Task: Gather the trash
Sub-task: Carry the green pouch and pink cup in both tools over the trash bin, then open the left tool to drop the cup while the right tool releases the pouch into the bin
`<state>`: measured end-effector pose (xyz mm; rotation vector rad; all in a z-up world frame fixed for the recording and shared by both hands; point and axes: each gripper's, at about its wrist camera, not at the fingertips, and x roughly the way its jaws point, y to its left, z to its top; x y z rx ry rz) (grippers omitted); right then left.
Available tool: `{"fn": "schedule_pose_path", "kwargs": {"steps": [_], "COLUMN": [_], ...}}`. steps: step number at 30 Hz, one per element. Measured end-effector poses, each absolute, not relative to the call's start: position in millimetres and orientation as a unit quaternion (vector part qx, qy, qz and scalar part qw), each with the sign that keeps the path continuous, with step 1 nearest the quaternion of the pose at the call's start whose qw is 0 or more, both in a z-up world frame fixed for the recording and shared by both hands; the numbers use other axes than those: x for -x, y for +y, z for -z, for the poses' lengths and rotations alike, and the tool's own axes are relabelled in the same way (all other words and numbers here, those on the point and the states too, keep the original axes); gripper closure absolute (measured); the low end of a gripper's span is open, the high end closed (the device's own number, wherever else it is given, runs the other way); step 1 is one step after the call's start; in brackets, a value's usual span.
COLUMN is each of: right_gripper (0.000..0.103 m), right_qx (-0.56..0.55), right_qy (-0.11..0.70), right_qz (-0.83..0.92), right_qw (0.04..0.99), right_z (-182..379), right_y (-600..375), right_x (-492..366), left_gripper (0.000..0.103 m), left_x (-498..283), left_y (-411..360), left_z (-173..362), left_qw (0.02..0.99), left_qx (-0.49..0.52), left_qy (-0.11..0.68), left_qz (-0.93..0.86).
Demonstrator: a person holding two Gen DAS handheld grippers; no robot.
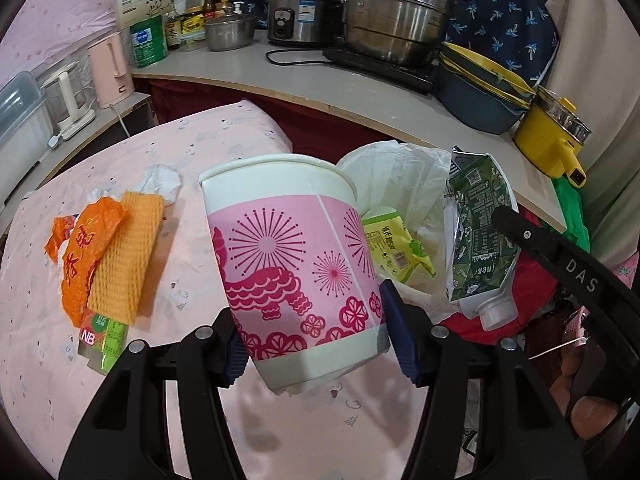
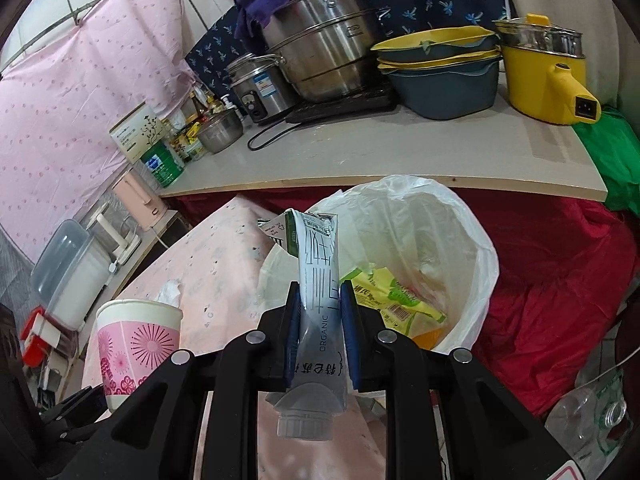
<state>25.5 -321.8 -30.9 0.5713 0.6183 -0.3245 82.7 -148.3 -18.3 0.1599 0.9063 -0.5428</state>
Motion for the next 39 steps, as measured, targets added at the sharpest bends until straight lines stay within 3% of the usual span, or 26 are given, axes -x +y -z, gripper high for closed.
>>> {"fn": "schedule_pose_path", "kwargs": {"steps": [18,21,39], "right_gripper": [0.084,0.084,0.084], "right_qx": [-0.315,-0.314,-0.298], "right_qy": [0.287,0.288,0.302], "right_qz": [0.212,0.214,0.193], "right_qw": [0.879,0.879,0.885], "right_z": [51.9,52.8,53.8], "right_y": [-390.0,-393.1,-376.0], "right_x": [-11.6,-14.0,-52.7], "left_gripper": [0.048,0.041,0.038], "left_x": [-115.5,-125.0,-142.4], "left_y": [-240.1,-245.2,-201.3], "left_z": [36.9,37.8,31.0], "left_qw": [0.825,0.820,0.864], "left_qx": [-0.091,-0.079,-0.069], "left_qy": [0.447,0.454,0.426], "left_qz": [0.333,0.339,0.259]}}
